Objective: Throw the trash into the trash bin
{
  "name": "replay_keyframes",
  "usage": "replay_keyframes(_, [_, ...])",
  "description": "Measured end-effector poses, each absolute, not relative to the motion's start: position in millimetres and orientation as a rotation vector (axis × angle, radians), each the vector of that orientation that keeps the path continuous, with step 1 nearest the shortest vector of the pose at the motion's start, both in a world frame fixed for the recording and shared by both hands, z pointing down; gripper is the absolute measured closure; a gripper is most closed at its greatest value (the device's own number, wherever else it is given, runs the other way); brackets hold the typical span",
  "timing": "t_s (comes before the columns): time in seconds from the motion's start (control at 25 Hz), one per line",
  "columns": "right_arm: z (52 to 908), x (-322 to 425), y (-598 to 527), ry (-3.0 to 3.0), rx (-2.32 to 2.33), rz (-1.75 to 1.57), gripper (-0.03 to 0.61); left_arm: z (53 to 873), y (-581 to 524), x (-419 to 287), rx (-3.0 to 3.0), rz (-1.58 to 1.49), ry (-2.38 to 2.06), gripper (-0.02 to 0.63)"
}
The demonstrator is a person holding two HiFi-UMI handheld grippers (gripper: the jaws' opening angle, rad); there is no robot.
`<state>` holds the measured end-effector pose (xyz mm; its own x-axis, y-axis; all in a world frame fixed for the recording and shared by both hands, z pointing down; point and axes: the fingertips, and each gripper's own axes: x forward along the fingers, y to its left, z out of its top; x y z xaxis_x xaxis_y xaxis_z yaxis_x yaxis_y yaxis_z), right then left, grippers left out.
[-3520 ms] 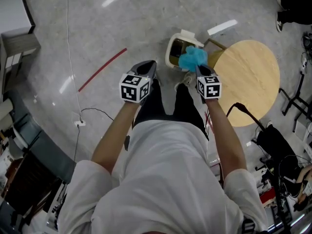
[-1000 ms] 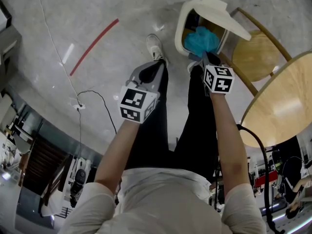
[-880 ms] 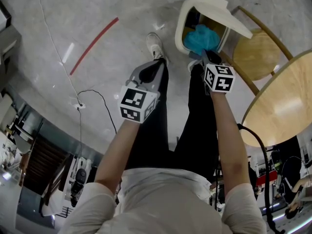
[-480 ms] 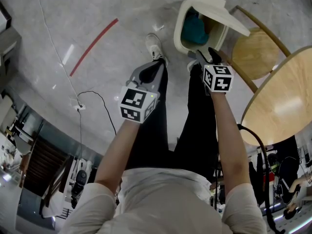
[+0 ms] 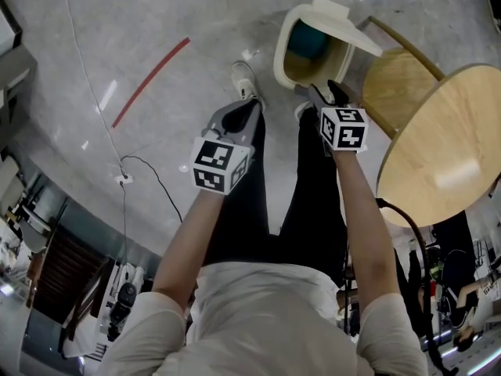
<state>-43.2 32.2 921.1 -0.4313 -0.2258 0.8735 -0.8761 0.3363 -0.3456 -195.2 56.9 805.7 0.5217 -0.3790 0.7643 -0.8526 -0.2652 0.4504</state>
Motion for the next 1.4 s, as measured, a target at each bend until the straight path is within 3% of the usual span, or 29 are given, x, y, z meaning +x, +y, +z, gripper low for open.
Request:
replay_keyframes(0.12, [900.5,-40.9,26.3,-1.874,0.984,1.09,0.423,789.3,50.6,-192.0,1.873,0.648,-1.025,0.61])
replay_keyframes(0.72, [765.5,-20.5,28.5,-1.948,1.055,1.03,0.561,682.2,42.7,-171.8,1.954,0.678,-1.018,0.611])
replay_keyframes(1.4, [609.4,-14.8,22.5,-2.116,1.103,0.975,0.577,564.0,31.3,-148.6,2.087,0.671,-0.935,0.61])
